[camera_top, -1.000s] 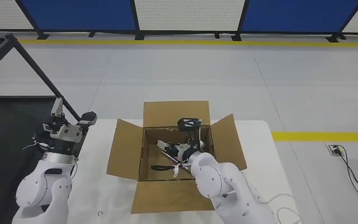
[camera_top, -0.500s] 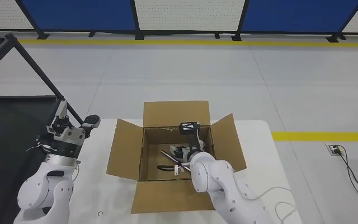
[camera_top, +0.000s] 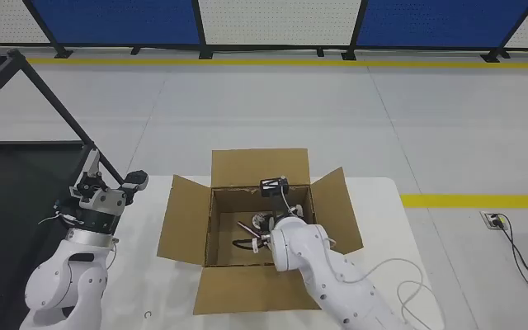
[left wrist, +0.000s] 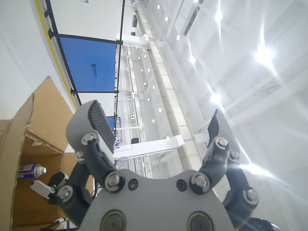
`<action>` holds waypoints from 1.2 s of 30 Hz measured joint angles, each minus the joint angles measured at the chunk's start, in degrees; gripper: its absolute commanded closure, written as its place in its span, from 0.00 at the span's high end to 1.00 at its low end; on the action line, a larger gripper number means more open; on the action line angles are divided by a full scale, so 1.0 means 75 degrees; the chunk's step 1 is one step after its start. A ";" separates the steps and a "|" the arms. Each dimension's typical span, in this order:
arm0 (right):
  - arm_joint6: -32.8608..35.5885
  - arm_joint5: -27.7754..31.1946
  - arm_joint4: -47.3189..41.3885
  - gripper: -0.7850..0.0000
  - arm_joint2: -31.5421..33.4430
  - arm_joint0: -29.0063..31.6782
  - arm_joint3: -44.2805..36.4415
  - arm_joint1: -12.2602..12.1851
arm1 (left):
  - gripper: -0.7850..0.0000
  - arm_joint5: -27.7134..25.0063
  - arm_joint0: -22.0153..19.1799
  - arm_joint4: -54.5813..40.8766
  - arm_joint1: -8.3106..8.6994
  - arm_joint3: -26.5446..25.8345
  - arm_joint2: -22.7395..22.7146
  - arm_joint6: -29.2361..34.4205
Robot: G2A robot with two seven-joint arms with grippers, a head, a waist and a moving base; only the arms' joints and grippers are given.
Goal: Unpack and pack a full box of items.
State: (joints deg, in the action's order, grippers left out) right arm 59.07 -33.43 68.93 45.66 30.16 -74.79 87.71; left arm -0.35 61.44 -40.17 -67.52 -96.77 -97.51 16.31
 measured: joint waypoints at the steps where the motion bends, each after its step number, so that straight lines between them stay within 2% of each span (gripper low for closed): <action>1: -0.0040 -0.0012 -0.0092 1.00 0.0053 -0.0040 0.0135 0.0030 | 1.00 0.0000 0.0000 0.0000 0.0000 0.0000 0.0000 0.0000; 16: -0.0667 -0.0056 -0.0730 1.00 0.0253 -0.0493 0.1663 0.0402 | 1.00 0.0000 0.0000 0.0000 0.0000 0.0000 0.0000 -0.0001; 23: -0.0858 -0.0152 -0.0785 1.00 0.0205 -0.0621 0.2133 0.0572 | 1.00 0.0000 0.0000 0.0000 0.0000 0.0000 0.0000 -0.0001; 36: -0.1367 0.0161 -0.1287 1.00 0.0524 -0.0732 0.2790 0.0763 | 1.00 0.0000 0.0000 0.0000 0.0000 0.0000 0.0000 -0.0001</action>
State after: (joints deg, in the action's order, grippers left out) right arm 48.82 -32.22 59.28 49.59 24.67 -53.87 93.43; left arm -0.35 61.44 -40.17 -67.52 -96.77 -97.51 16.31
